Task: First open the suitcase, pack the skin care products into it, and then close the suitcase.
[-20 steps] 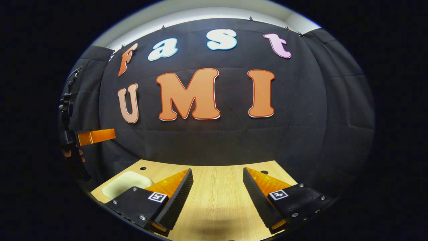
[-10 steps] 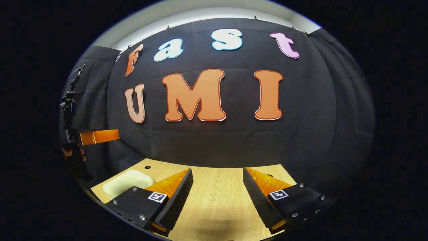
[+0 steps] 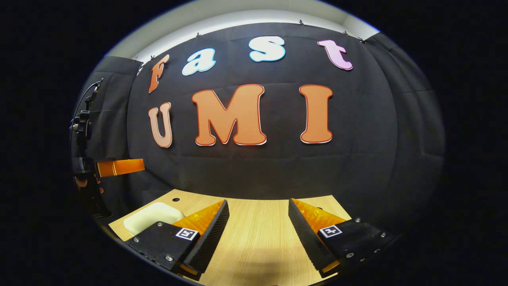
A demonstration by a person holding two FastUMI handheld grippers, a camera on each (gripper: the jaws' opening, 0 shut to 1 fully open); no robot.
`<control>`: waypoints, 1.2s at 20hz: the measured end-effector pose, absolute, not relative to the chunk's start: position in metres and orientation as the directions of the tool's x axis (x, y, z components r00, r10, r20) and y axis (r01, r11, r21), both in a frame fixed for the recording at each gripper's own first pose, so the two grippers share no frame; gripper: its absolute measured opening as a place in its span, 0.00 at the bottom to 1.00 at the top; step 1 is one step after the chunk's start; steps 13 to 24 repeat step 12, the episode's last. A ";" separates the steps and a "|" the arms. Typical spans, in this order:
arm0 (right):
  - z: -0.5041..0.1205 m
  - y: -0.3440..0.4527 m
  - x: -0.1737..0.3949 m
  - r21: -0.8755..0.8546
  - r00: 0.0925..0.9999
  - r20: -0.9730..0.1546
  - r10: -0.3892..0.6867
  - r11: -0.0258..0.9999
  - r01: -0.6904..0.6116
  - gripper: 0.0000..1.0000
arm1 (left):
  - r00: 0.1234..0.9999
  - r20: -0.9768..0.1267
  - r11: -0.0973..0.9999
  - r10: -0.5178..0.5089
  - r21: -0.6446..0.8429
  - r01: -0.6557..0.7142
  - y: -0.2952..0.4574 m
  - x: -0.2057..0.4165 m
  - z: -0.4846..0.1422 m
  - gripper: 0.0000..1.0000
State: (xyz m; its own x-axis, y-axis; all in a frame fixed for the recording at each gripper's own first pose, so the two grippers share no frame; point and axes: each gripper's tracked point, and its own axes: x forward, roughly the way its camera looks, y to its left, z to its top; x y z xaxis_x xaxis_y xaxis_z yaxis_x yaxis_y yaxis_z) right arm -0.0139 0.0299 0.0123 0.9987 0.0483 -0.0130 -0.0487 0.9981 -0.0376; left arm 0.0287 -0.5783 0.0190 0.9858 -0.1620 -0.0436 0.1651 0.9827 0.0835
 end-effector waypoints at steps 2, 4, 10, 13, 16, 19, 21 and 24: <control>0.010 0.027 -0.016 -0.035 0.999 -0.019 0.043 0.998 -0.043 0.95 | 0.984 -0.042 0.980 -0.171 0.097 0.174 -0.581 0.027 0.019 0.97; 0.011 0.025 -0.020 -0.029 0.999 -0.015 0.035 0.999 -0.036 0.95 | 0.983 -0.047 0.977 -0.180 0.104 0.184 -0.585 0.025 0.019 0.97; 0.010 0.017 -0.029 -0.020 1.000 -0.016 0.020 1.000 -0.020 0.95 | 0.978 -0.058 0.973 -0.201 0.102 0.207 -0.595 0.021 0.015 0.97; 0.010 0.016 -0.030 -0.021 1.000 -0.017 0.015 1.000 -0.015 0.95 | 0.977 -0.064 0.971 -0.204 0.110 0.210 -0.594 0.021 0.014 0.97; 0.010 0.016 -0.030 -0.021 1.000 -0.017 0.015 1.000 -0.015 0.95 | 0.977 -0.064 0.971 -0.204 0.110 0.210 -0.594 0.021 0.014 0.97; 0.010 0.016 -0.030 -0.021 1.000 -0.017 0.015 1.000 -0.015 0.95 | 0.977 -0.064 0.971 -0.204 0.110 0.210 -0.594 0.021 0.014 0.97; 0.010 0.016 -0.030 -0.021 1.000 -0.017 0.015 1.000 -0.015 0.95 | 0.977 -0.064 0.971 -0.204 0.110 0.210 -0.594 0.021 0.014 0.97; 0.010 0.016 -0.030 -0.021 1.000 -0.017 0.015 1.000 -0.015 0.95 | 0.977 -0.064 0.971 -0.204 0.110 0.210 -0.594 0.021 0.014 0.97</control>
